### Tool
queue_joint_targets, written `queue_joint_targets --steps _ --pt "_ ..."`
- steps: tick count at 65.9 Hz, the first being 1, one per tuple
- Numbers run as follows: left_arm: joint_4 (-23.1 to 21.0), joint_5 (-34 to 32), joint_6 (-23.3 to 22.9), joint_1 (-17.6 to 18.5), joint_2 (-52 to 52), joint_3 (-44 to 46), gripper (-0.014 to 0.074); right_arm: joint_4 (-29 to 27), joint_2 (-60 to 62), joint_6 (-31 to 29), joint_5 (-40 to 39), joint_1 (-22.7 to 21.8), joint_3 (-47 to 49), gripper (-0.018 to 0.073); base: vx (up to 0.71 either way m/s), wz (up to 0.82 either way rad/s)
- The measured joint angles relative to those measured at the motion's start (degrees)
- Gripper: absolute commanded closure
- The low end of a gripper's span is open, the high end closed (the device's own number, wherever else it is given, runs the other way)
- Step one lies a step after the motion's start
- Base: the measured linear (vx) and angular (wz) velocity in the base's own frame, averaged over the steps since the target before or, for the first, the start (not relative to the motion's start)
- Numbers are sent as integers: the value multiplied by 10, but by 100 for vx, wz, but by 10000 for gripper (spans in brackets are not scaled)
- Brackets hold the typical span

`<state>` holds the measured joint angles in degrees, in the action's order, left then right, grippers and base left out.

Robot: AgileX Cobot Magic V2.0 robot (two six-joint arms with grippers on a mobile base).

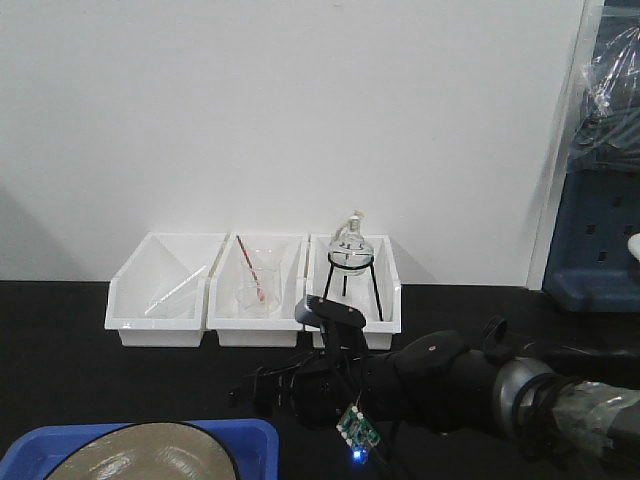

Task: Place disk in tray to left cabinet

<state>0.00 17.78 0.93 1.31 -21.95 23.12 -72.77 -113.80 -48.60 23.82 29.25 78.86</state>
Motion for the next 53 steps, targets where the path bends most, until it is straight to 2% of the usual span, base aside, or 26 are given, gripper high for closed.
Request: queue_joint_targets --steps 4,17,22,30,37,41,45,53 --pt "0 10 0 0 0 0 274 64 8 51 9 0 1 9 0 0" --pt "0 77 0 0 -47 10 232 344 10 315 70 2 1 9 0 0" --pt "6 115 0 0 -93 36 208 406 10 387 92 2 1 9 0 0" --pt "62 167 -34 0 -186 89 185 438 10 421 104 2 1 9 0 0" --pt "133 174 -88 0 -270 137 181 441 10 427 104 2 1 9 0 0" --pt "170 172 -104 0 -318 163 181 441 10 427 102 2 1 9 0 0" --pt "188 170 -113 0 -367 188 181 441 10 428 98 2 1 9 0 0" --pt "195 172 -117 0 -463 232 181 441 10 428 92 2 1 9 0 0"
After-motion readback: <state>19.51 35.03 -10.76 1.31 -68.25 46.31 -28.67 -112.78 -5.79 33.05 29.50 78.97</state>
